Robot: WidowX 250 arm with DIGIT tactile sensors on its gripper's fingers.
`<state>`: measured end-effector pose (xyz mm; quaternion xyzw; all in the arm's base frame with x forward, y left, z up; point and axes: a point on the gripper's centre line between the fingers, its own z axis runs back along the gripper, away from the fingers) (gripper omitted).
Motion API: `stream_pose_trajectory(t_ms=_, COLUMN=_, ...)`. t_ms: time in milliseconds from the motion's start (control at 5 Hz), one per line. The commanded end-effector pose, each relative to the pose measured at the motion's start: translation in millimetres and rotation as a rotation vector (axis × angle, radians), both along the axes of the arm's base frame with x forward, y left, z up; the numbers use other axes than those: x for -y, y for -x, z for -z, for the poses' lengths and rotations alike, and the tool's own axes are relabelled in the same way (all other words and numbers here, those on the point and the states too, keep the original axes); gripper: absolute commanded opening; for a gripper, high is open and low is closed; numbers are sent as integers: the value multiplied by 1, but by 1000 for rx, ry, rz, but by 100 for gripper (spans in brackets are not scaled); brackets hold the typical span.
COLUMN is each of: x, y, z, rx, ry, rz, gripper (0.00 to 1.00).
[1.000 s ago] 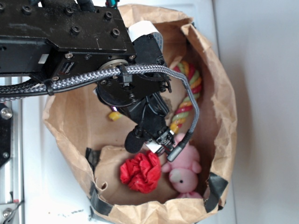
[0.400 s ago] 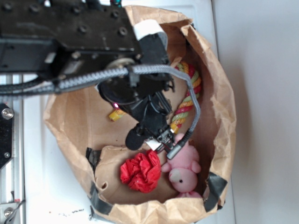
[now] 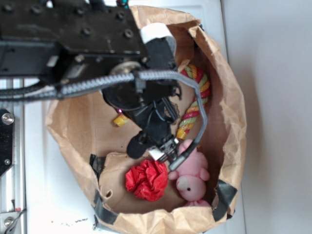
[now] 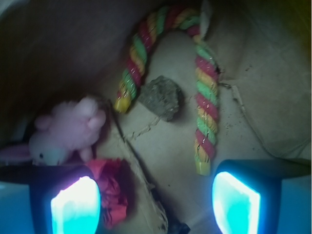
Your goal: Grab the red paper.
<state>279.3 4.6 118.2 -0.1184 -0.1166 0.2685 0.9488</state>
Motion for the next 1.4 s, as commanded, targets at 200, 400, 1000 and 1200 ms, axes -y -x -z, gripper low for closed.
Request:
stream_pose_trajectory(t_ms=200, x=1, y=-7, z=-13, rx=44, ry=-5, rz=15, gripper=100)
stream_pose_trajectory(t_ms=400, x=1, y=-7, z=-13, rx=44, ry=-5, rz=15, gripper=100)
stream_pose_trajectory(t_ms=1000, x=14, y=-3, z=-16, rx=58, ry=9, rz=97, gripper=100)
stream_pose_trajectory(t_ms=1200, x=22, y=-3, z=-15, rx=55, ry=-2, rz=130, gripper=100)
